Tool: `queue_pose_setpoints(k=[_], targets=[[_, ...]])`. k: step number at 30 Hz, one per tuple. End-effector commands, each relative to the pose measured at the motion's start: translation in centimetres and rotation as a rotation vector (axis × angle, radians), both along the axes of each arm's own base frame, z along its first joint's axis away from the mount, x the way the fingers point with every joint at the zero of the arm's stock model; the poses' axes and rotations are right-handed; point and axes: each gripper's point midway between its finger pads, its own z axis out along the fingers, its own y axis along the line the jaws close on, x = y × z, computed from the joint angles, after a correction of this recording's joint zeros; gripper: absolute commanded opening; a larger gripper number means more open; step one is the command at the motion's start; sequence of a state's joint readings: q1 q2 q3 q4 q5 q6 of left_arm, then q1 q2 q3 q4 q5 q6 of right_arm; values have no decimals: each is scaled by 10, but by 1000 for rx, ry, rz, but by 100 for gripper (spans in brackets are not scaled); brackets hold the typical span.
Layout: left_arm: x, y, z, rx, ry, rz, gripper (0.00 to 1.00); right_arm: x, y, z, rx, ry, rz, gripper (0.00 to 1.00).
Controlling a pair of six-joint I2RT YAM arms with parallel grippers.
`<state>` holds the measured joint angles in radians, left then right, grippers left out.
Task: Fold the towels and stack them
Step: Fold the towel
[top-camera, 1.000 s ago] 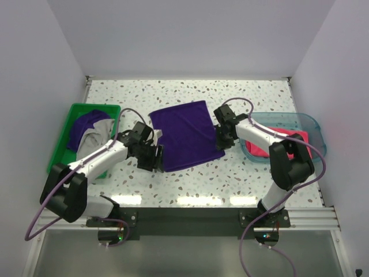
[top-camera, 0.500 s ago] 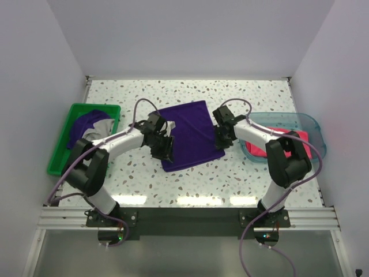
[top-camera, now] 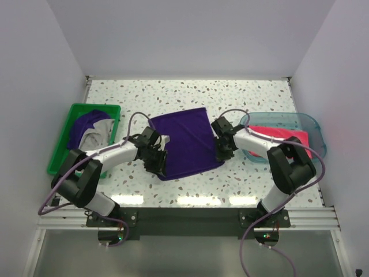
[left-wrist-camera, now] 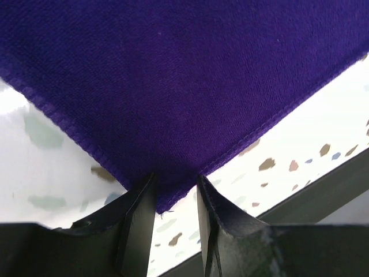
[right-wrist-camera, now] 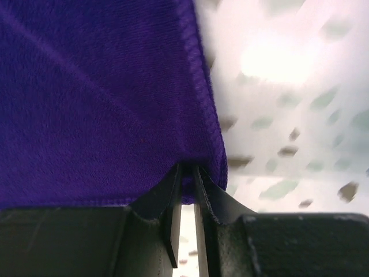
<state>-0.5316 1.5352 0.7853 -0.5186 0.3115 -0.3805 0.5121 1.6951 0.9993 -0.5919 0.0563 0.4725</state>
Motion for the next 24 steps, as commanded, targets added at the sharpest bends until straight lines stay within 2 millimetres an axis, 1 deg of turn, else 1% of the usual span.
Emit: queue_pose_setpoints(k=[1, 2, 3, 4, 5, 6, 7, 8, 9, 10, 11, 12, 13, 14, 15, 16, 18, 19, 20, 21, 23, 24], targets=[[-60, 45, -17, 162, 168, 0, 39, -84, -13, -7, -83, 219, 75, 18], [-63, 46, -15, 156, 168, 5, 39, -93, -16, -4, -94, 236, 78, 19], [-68, 47, -13, 156, 177, 10, 39, -97, -15, 0, -87, 237, 82, 19], [-66, 46, -7, 143, 158, 17, 40, -98, -14, 10, -66, 213, 84, 19], [-65, 45, -3, 135, 149, 15, 43, -95, -11, 17, -54, 193, 87, 20], [-57, 41, 7, 113, 113, 23, 45, -91, -9, 26, -39, 169, 91, 21], [-52, 38, 12, 104, 91, 25, 47, -86, -6, 38, -21, 135, 104, 23], [-45, 36, 19, 94, 62, 27, 51, -72, 3, 55, 10, 77, 116, 24], [-33, 29, 32, 71, 16, 28, 53, -64, 8, 65, 28, 47, 126, 26], [-26, 27, 37, 69, -11, 30, 55, -54, 11, 75, 26, 6, 143, 27], [-19, 24, 43, 61, -34, 30, 58, -35, 19, 92, 39, -53, 153, 28], [-10, 20, 53, 47, -63, 33, 60, -26, 22, 99, 33, -84, 163, 28], [-7, 18, 58, 41, -75, 29, 61, -13, 22, 104, 13, -126, 178, 28], [-1, 15, 65, 30, -90, 30, 62, 1, 28, 109, 18, -154, 181, 28], [1, 13, 69, 25, -96, 29, 63, 8, 30, 110, 21, -167, 182, 27], [3, 12, 72, 19, -105, 24, 63, 20, 35, 112, 34, -195, 189, 27], [11, 8, 81, 11, -132, 28, 62, 40, 39, 109, 34, -226, 182, 25], [15, 8, 83, 16, -146, 33, 61, 52, 45, 110, 50, -262, 188, 25], [19, 7, 85, 11, -156, 38, 59, 59, 50, 109, 67, -267, 192, 24], [26, 2, 85, 1, -169, 41, 58, 66, 53, 99, 67, -255, 191, 24], [31, -3, 81, -8, -171, 41, 56, 81, 62, 94, 97, -273, 196, 23], [35, -6, 72, -12, -164, 36, 55, 85, 65, 80, 91, -253, 202, 22]])
